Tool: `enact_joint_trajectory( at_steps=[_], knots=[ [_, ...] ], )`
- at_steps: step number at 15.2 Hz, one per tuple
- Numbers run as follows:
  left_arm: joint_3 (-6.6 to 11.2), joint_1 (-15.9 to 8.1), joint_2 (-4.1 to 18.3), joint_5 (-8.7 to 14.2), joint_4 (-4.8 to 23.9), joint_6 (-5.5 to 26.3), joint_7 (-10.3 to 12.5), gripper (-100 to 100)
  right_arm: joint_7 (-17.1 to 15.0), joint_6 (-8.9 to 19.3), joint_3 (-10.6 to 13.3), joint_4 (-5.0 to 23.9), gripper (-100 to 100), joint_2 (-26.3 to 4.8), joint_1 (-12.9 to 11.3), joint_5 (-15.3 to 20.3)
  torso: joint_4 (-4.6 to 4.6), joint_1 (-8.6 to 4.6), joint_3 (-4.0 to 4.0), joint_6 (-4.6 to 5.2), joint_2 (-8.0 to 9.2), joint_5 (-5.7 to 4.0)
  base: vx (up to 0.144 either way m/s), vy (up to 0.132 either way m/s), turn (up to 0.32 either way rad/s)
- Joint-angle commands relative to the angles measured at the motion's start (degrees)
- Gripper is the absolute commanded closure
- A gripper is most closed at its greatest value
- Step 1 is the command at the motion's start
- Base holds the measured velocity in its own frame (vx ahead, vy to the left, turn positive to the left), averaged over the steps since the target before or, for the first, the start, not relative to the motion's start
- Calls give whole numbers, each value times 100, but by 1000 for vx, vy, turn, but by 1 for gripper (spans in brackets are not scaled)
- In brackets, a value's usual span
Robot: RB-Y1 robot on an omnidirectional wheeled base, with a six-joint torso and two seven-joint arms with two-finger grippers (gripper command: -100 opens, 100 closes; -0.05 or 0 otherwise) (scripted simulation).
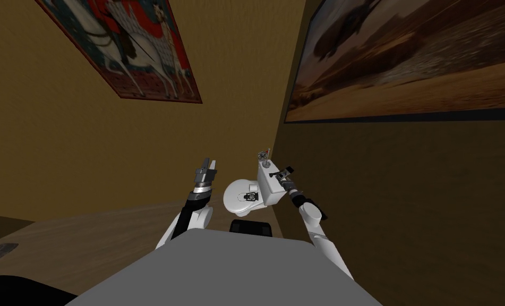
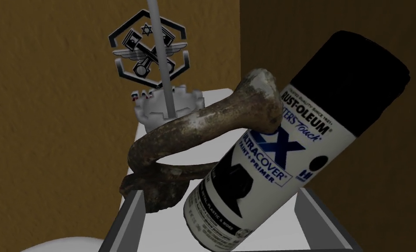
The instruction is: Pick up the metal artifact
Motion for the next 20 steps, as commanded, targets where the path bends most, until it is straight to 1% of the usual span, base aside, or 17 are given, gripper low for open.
enact_joint_trajectory(
  at_steps=[1, 3, 4, 5, 7, 8, 10, 11, 13, 14, 16, 17, 19, 20],
  knots=[
    [0, 0, 0, 0, 0, 0, 0, 0, -131, 218, -63, 153, -100, 32, -73, -286, 0, 0, 0, 0, 0, 0, 3, -15, 27],
    [0, 0, 0, 0, 0, 0, 0, 0, -131, 218, -63, 153, -100, 32, -73, -498, 0, 0, 0, -1, 0, 0, 3, -19, 29],
    [0, 0, 0, 0, 0, 0, 0, 0, -131, 218, -63, 153, -100, 32, -73, -506, 0, 0, 0, 0, 0, 0, 3, -11, 1],
    [0, 0, 0, 0, 0, 0, 0, 0, -261, 418, -120, 293, -100, 66, -141, -711, 0, 2, 0, 0, 0, 0, 6, -16, 26],
    [0, 0, 0, 0, 0, 0, 0, 0, -261, 418, -120, 293, -100, 66, -141, -914, 0, 0, -1, -1, -1, 0, 5, -18, 30],
    [0, 0, 0, 0, 0, 0, 0, 0, -386, 612, -176, 428, -100, 102, -207, -1073, 0, 0, 0, 0, 0, 0, 5, -21, 35],
    [0, 0, 0, 0, 0, 0, 0, 0, -386, 612, -176, 428, -100, 102, -207, -1309, -1, -2, -2, -4, -2, -2, 3, -24, 15],
    [0, 0, 0, 0, 0, 0, 0, 0, -507, 800, -229, 559, -100, 139, -270, -1455, -2, 0, -3, -7, -5, -2, 1, -25, 21],
    [0, 0, 0, 0, 0, 0, 0, 0, -507, 800, -229, 559, -100, 139, -270, -1691, -7, 3, -12, -18, -16, -7, 3, -21, 27],
    [0, 0, 0, 0, 0, 0, 0, 0, -623, 979, -281, 684, -100, 179, -331, -1831, -9, 6, -15, -18, -21, -6, 4, -18, 31],
    [0, 0, 0, 0, 0, 0, 0, 0, -623, 979, -281, 684, -100, 179, -331, -2056, -12, 10, -21, -25, -30, -8, 4, -17, 25],
    [0, 0, 0, 0, 0, 0, 0, 0, -734, 1150, -330, 803, -100, 220, -389, -2204, -13, 13, -23, -26, -33, -8, 6, -19, 19],
    [0, 0, 0, 0, 0, 0, 0, 0, -734, 1150, -330, 803, -100, 220, -389, -2403, -15, 15, -28, -33, -41, -9, 5, -18, 28],
    [0, 0, 0, 0, 0, 0, 0, 0, -838, 1311, -376, 915, -100, 261, -443, -2572, -15, 17, -29, -34, -43, -9, 3, -17, 24]
  ],
)
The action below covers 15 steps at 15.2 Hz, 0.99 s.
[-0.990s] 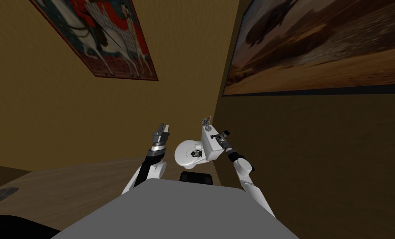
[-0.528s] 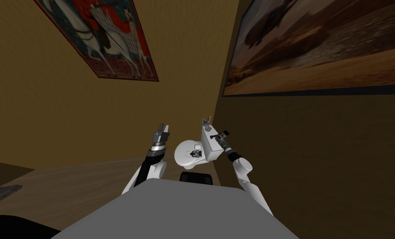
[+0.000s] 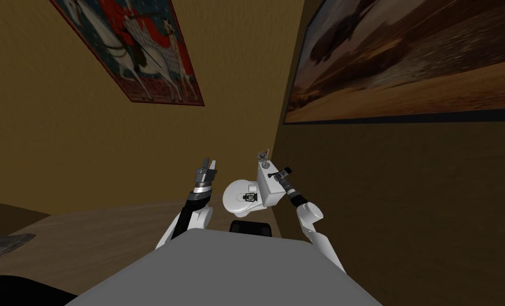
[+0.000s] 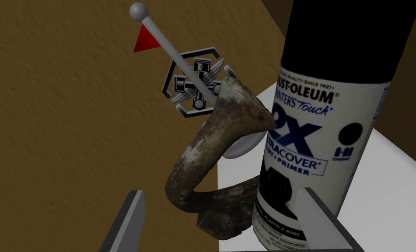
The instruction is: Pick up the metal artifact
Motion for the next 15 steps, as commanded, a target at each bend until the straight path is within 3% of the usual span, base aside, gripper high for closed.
enact_joint_trajectory(
  at_steps=[1, 15],
  knots=[
    [0, 0, 0, 0, 0, 0, 0, 0, -83, 128, -25, 88, -100, 35, -49, -286, 0, 0, 0, 0, 0, 0, 1, -20, 30],
    [0, 0, 0, 0, 0, 0, 0, 0, -544, 842, -229, 587, -100, 289, -291, -1774, -2, 7, -7, -7, -13, 1, 4, -17, 22]
  ],
)
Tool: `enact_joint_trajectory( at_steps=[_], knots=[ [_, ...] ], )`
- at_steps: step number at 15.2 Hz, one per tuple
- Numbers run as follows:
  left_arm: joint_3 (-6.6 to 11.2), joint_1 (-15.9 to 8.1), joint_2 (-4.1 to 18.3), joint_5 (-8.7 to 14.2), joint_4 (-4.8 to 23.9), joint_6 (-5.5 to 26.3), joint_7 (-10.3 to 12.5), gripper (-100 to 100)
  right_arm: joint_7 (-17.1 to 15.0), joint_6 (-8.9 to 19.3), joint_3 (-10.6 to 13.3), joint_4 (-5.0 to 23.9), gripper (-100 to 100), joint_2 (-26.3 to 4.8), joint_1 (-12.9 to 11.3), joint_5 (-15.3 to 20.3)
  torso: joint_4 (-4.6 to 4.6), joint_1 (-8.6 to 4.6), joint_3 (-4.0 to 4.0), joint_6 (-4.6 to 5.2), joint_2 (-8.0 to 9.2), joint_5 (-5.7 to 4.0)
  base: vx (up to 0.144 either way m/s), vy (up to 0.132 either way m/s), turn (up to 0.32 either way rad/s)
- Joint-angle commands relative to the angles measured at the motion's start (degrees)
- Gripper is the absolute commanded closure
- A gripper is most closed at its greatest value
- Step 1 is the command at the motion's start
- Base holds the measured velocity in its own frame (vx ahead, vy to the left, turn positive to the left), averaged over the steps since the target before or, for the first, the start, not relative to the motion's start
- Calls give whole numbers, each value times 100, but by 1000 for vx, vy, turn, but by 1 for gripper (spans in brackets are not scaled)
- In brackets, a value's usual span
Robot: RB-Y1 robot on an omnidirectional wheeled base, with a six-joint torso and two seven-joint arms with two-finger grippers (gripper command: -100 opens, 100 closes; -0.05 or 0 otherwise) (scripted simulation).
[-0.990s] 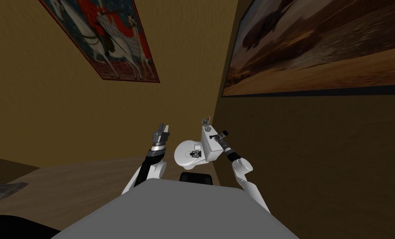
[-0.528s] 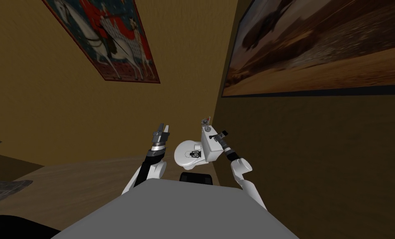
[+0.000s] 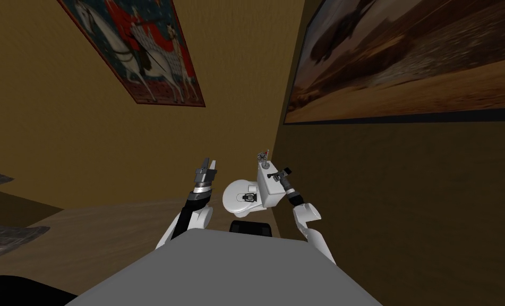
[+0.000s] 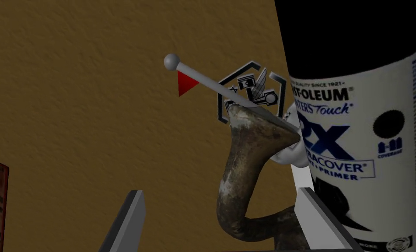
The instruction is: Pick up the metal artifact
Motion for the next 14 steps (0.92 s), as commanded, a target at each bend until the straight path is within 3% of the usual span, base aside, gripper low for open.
enact_joint_trajectory(
  at_steps=[1, 3, 4, 5, 8, 9, 14],
  knots=[
    [0, 0, 0, 0, 0, 0, 0, 0, -60, 113, -33, 90, -100, 59, -46, -218, 0, 0, 0, 0, 0, 0, 3, -13, 16],
    [0, 0, 0, 0, 0, 0, 0, 0, -116, 200, -58, 151, -100, 127, -76, -395, 0, 2, 0, 0, 0, 0, 2, -14, 23],
    [0, 0, 0, 0, 0, 0, 0, 0, -85, 132, -39, 103, -100, 89, -54, -285, 0, 2, 0, 0, 1, 0, 1, -8, 9],
    [0, 0, 0, 0, 0, 0, 0, 0, -266, -19, -53, -36, -100, -45, -152, -334, 0, 3, 1, 0, 1, 1, 7, 26, 30],
    [-1, 0, -1, 0, 0, 0, 0, 0, -216, 30, -74, 28, -100, -34, -172, -349, 0, 22, -2, 0, -4, 5, 12, 36, 17],
    [0, 0, 0, 0, 0, 0, 0, 0, -231, 12, -71, 10, 100, -38, -170, -349, -1, 19, -1, 0, -2, 4, 2, 9, 0],
    [0, 0, 0, 0, 0, 0, 0, 0, -240, 5, -70, 23, 100, -33, -161, -350, 10, 18, 12, 0, 13, 10, 0, 0, 0]
  ],
)
